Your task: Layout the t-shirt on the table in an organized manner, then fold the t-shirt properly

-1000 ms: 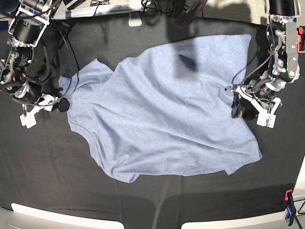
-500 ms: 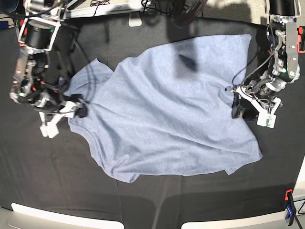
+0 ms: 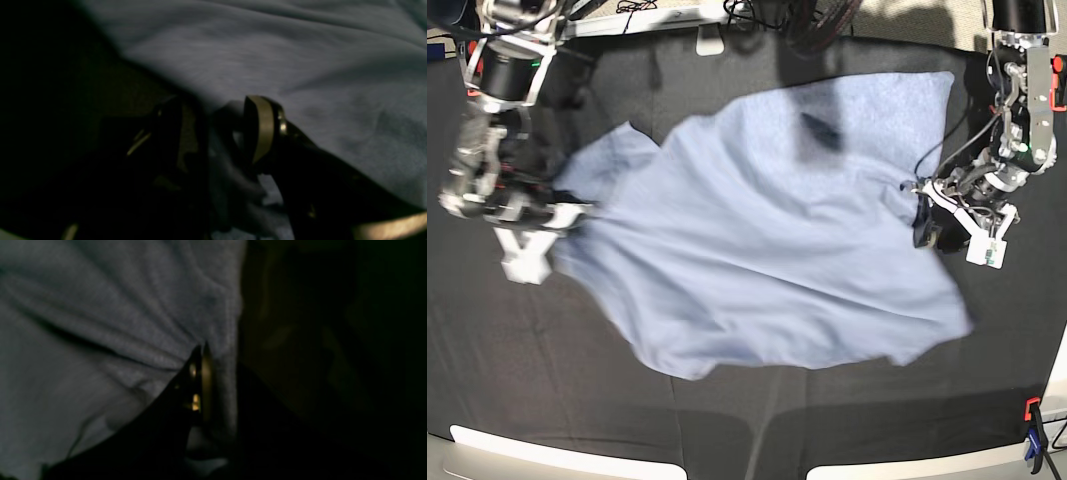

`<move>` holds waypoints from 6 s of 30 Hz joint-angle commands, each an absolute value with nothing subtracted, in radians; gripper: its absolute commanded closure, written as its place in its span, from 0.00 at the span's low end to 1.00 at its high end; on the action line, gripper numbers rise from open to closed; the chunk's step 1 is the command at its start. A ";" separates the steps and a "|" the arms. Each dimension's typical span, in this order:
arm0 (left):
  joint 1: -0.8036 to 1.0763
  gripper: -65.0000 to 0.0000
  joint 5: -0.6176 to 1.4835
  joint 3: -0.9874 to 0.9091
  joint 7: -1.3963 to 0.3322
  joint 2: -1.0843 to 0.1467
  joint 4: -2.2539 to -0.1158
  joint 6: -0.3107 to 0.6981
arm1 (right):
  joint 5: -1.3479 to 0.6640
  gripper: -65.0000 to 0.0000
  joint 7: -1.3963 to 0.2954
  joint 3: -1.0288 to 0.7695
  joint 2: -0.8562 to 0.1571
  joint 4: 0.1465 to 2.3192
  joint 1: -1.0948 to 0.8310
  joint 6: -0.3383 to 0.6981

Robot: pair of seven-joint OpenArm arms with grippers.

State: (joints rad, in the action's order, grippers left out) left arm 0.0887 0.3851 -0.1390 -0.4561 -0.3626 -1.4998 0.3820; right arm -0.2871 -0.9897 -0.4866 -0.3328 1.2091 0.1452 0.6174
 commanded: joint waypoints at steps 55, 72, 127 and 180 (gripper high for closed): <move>-0.354 0.93 0.440 -0.143 -0.568 -0.184 -1.009 0.447 | -0.737 0.61 -1.134 -0.732 -0.571 1.219 0.136 0.684; -0.354 0.76 0.299 -0.143 -0.514 -0.153 -1.109 0.410 | -0.737 0.61 -1.134 -0.732 -0.570 1.219 0.139 0.685; -0.327 0.52 0.462 0.257 -0.635 0.085 -1.095 0.607 | -0.737 0.61 -1.133 -0.732 -0.570 1.219 0.202 0.685; -0.501 0.81 0.152 0.257 -0.483 0.002 -0.909 0.543 | -0.737 0.61 -1.134 -0.732 -0.570 1.219 0.202 0.685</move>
